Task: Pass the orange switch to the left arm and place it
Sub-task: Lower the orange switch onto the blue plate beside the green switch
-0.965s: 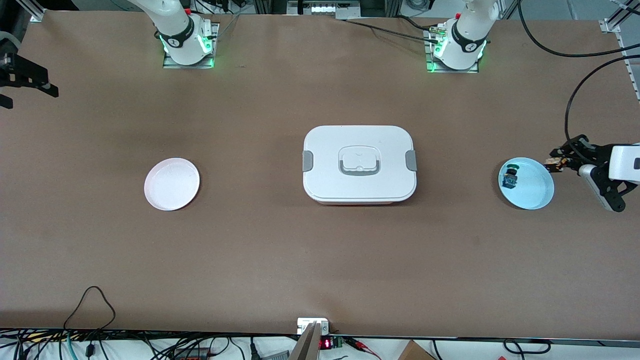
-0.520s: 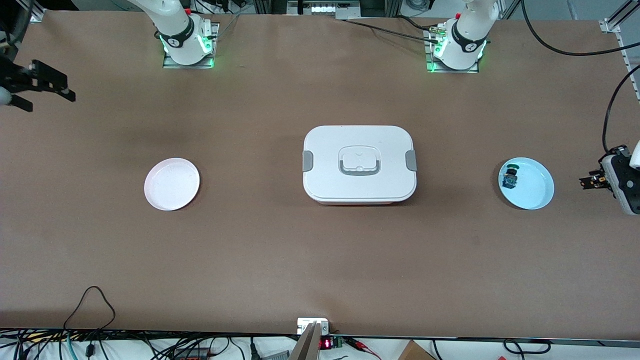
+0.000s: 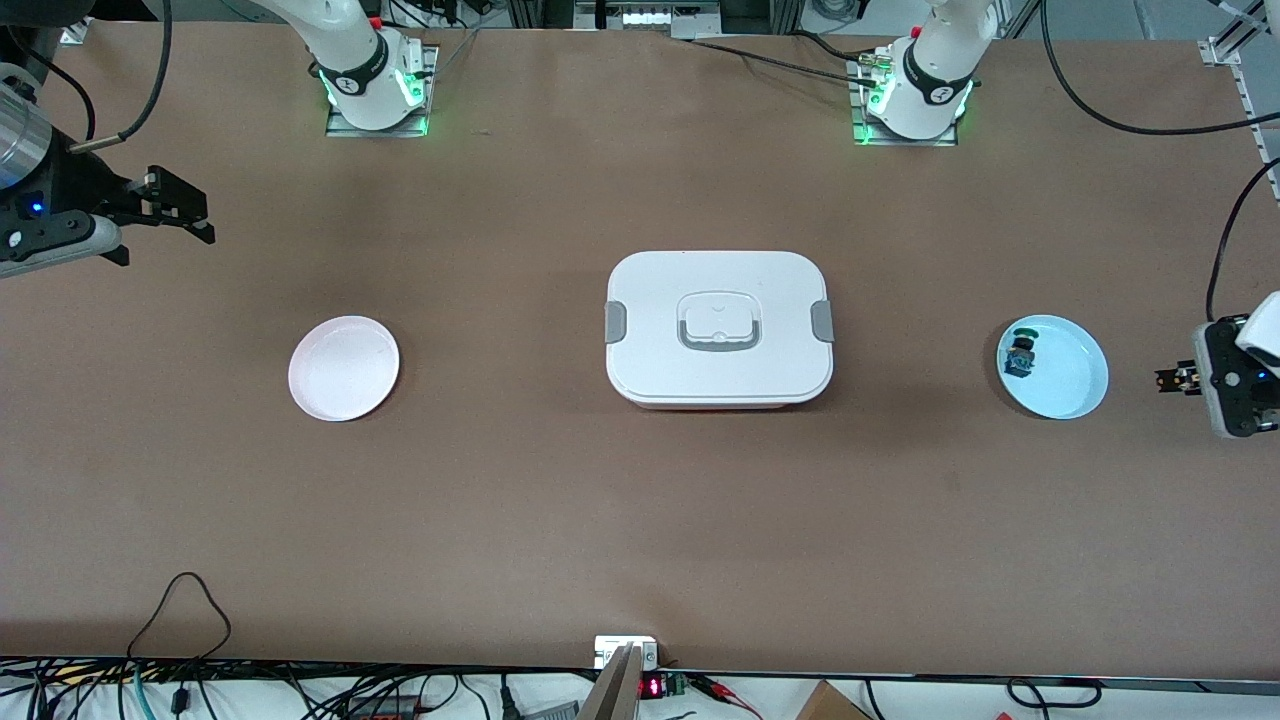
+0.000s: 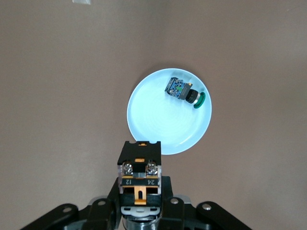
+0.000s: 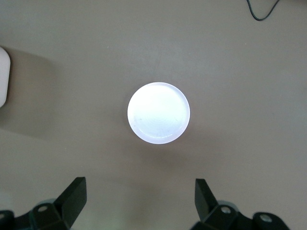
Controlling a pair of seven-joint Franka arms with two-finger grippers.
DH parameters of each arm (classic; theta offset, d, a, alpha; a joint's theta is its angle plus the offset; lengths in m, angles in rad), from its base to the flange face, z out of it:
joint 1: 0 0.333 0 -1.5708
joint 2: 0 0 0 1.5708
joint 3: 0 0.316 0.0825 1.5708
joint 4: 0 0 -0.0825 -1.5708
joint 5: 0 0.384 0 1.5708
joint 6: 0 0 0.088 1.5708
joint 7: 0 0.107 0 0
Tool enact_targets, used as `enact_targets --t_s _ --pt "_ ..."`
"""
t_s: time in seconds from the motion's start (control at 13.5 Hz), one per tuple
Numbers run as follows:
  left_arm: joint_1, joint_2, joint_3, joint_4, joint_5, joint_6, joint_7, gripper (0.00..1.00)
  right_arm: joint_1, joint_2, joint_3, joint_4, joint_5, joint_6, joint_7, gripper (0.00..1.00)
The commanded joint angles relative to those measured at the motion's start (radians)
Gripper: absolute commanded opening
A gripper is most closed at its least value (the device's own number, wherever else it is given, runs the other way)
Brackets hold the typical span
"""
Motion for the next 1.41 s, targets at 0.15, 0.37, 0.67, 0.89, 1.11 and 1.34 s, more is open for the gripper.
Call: enact_targets --t_s 0.15,0.37,0.67,0.89,1.11,1.34 --pt "0.065 -0.02 -0.01 -0.17 0.028 0.153 0.055 0.0 0.028 -0.01 0.0 0.006 -0.018 -0.008 0.104 1.0" --pt "0.086 -0.02 -0.012 -0.237 0.026 0.231 0.081 0.0 0.022 -0.007 -0.002 0.016 -0.017 0.003 0.104 1.0" --pt "0.099 -0.02 -0.013 -0.297 0.025 0.29 0.074 0.0 0.012 0.045 -0.01 0.073 -0.018 0.0 0.097 1.0" --pt "0.1 -0.02 -0.013 -0.36 0.022 0.362 0.068 0.0 0.003 0.045 -0.013 0.073 -0.018 -0.005 0.08 1.0" --pt "0.099 -0.02 -0.013 -0.412 0.022 0.4 0.061 0.0 -0.02 0.045 -0.016 0.072 -0.017 -0.006 -0.014 1.0" --pt "0.097 -0.02 -0.013 -0.438 0.025 0.419 0.061 0.0 -0.02 0.045 -0.016 0.072 -0.017 -0.008 -0.014 1.0"
